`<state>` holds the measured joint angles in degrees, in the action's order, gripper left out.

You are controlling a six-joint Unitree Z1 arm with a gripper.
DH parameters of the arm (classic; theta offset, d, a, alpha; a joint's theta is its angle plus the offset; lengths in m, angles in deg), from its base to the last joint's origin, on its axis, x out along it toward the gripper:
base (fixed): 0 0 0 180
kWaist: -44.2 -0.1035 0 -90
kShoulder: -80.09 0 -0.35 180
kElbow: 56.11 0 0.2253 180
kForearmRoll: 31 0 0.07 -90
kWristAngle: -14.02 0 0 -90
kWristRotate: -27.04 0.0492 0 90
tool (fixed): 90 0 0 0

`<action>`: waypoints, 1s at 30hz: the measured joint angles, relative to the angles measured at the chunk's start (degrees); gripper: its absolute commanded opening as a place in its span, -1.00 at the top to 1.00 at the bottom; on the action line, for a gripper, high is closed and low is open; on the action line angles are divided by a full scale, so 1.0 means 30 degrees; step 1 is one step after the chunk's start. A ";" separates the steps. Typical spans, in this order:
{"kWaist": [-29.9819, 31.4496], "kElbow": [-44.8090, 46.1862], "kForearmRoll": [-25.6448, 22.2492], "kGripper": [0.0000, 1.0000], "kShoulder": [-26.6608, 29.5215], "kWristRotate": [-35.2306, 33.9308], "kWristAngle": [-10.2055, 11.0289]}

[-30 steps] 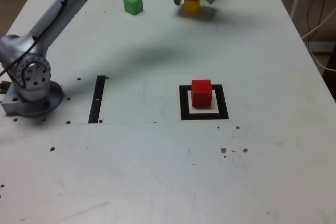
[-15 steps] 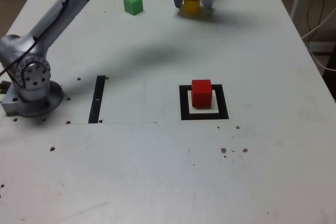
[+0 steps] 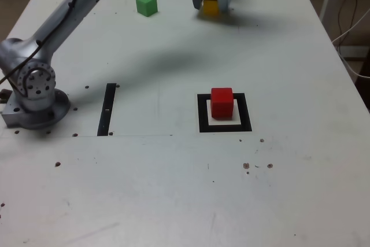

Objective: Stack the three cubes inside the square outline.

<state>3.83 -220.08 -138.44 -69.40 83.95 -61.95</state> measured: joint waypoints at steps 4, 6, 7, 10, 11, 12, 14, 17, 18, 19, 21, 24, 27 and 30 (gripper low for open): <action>0.0000 0.0000 -0.0002 0.33 0.0001 0.0039 0.0000; 0.0001 0.0000 -0.0008 0.33 0.0003 0.0041 0.0000; 0.0001 0.0000 -0.0019 0.33 0.0005 0.0041 0.0000; 0.0001 0.0025 -0.0024 0.33 0.0052 0.0040 0.0001; 0.0001 0.0071 -0.0024 0.33 0.0089 0.0040 0.0001; 0.0005 0.0176 -0.0024 0.33 0.0169 0.0036 0.0000; 0.0042 0.0538 -0.0023 0.33 0.0518 -0.0072 -0.0011; 0.0135 0.1011 -0.0015 0.33 0.1239 -0.0418 -0.0179; 0.0176 0.1227 -0.0042 0.33 0.1492 -0.0565 -0.0264; 0.0213 0.1586 -0.0036 0.33 0.1773 -0.0805 -0.0431; 0.0315 0.2137 -0.0053 0.33 0.2247 -0.1203 -0.0675; 0.0560 0.2842 -0.0054 0.33 0.2763 -0.1601 -0.0861; 0.1082 0.4021 -0.0035 0.33 0.3670 -0.2228 -0.0932; 0.1706 0.5202 0.0115 0.33 0.4792 -0.2930 -0.0979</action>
<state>8.95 -204.47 -138.10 -55.03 75.16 -64.89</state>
